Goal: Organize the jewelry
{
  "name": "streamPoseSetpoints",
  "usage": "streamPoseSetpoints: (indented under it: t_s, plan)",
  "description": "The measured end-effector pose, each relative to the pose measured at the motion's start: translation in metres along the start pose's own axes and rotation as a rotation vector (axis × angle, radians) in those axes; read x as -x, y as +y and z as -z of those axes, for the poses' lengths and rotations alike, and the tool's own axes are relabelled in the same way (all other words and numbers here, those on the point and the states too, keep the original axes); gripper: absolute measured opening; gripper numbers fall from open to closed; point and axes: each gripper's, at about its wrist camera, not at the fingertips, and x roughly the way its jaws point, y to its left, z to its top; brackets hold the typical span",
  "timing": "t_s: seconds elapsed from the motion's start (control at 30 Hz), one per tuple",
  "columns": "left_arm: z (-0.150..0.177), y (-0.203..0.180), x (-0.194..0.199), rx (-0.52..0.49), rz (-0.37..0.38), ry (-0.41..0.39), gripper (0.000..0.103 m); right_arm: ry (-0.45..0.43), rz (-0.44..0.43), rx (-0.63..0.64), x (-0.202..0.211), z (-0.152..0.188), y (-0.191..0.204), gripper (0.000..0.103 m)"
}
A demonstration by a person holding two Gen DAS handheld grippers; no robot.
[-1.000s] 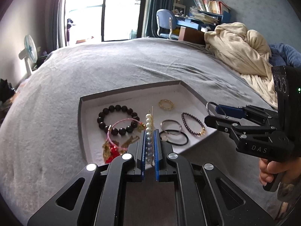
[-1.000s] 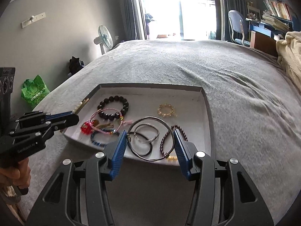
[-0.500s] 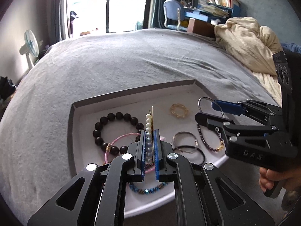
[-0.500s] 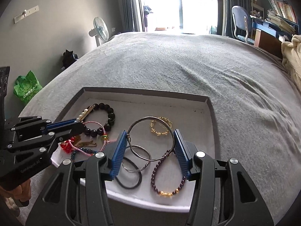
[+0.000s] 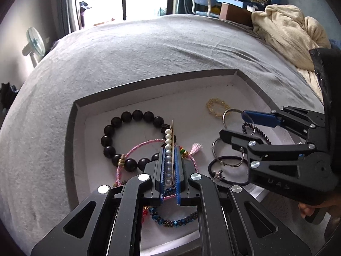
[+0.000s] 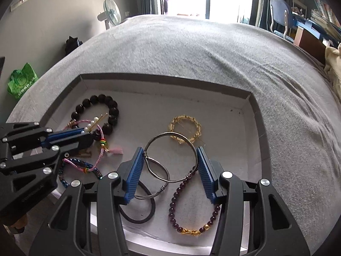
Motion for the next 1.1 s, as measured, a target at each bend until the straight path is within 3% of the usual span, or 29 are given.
streamPoseSetpoints:
  t_s: [0.17,0.3,0.4,0.5,0.53,0.77,0.93,1.1]
  plan:
    - [0.004,0.003,0.003,0.001,0.001,-0.012,0.009,0.005,-0.002,-0.01,-0.001,0.005,-0.002,0.05]
    - [0.007,0.004,0.008,-0.001,-0.022,-0.026,0.028,-0.008,-0.016,-0.021,0.004,0.008,-0.004,0.051]
    - [0.01,0.007,0.015,0.006,-0.01,-0.042,0.033,-0.041,-0.025,-0.025,0.013,0.007,-0.004,0.051]
    - [0.015,0.011,0.027,0.01,-0.015,-0.085,0.061,-0.082,-0.027,-0.023,0.027,0.01,-0.003,0.053]
    - [0.017,0.013,0.032,0.013,-0.019,-0.105,0.065,-0.091,-0.026,-0.021,0.03,0.012,-0.002,0.055]
    - [0.026,0.025,0.054,0.073,-0.022,-0.17,0.079,-0.153,-0.024,-0.049,0.053,0.024,-0.006,0.061]
    - [0.036,0.024,0.068,0.082,-0.032,-0.215,0.09,-0.198,-0.024,-0.081,0.07,0.04,-0.008,0.075]
    - [0.052,0.014,0.077,0.052,-0.033,-0.247,0.095,-0.245,-0.024,-0.107,0.086,0.061,-0.009,0.09]
